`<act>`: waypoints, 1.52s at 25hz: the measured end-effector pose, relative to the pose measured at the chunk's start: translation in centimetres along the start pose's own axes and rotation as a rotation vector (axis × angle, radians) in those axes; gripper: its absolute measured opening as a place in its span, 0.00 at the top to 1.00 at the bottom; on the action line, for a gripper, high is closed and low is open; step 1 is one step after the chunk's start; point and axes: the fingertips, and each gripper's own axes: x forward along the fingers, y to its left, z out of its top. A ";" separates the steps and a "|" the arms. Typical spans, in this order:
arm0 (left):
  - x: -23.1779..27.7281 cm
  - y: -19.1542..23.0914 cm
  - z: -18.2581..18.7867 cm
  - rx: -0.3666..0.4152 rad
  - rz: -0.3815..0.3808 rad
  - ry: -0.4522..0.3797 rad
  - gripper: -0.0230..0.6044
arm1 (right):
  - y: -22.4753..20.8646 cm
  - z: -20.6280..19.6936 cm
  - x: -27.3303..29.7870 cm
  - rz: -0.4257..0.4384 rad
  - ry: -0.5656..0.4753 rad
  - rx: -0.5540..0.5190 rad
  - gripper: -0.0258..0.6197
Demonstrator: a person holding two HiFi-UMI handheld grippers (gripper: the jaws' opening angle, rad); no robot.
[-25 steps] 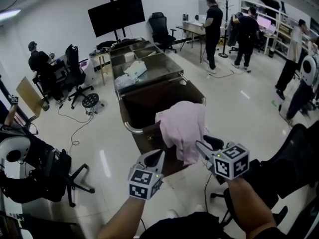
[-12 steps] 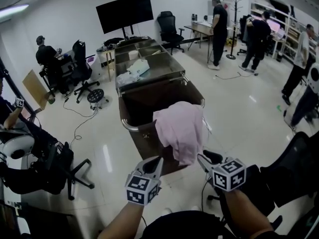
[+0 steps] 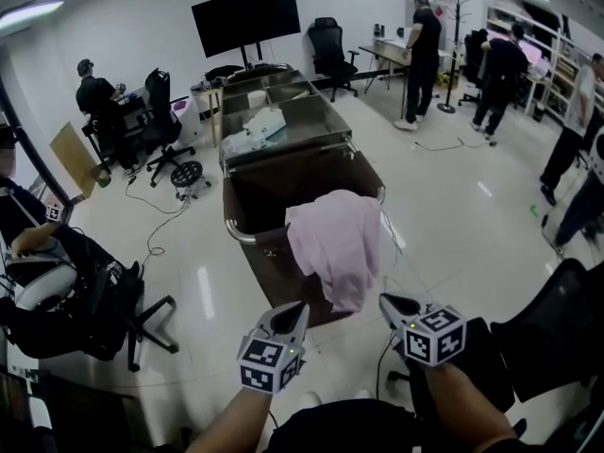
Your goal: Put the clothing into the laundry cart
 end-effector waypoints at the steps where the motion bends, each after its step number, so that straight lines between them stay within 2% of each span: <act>1: 0.1 -0.3 0.0 0.004 -0.003 0.001 0.97 | -0.1 -0.1 -0.1 0.001 -0.001 0.006 0.94; 6: 0.2 -1.4 -0.2 0.034 -0.008 0.009 0.97 | 0.1 -0.9 -0.1 0.011 0.008 0.009 0.94; 12: 0.2 -1.3 -0.6 0.020 -0.005 0.023 0.97 | 0.2 -0.6 0.0 0.020 0.006 -0.005 0.94; 18: 0.5 -1.1 -0.9 0.020 -0.005 0.029 0.97 | -0.2 -0.4 0.3 0.027 -0.012 0.030 0.94; 38: 1.3 -0.9 -1.3 0.018 -0.015 0.038 0.97 | 0.2 0.1 1.0 0.031 -0.010 0.007 0.94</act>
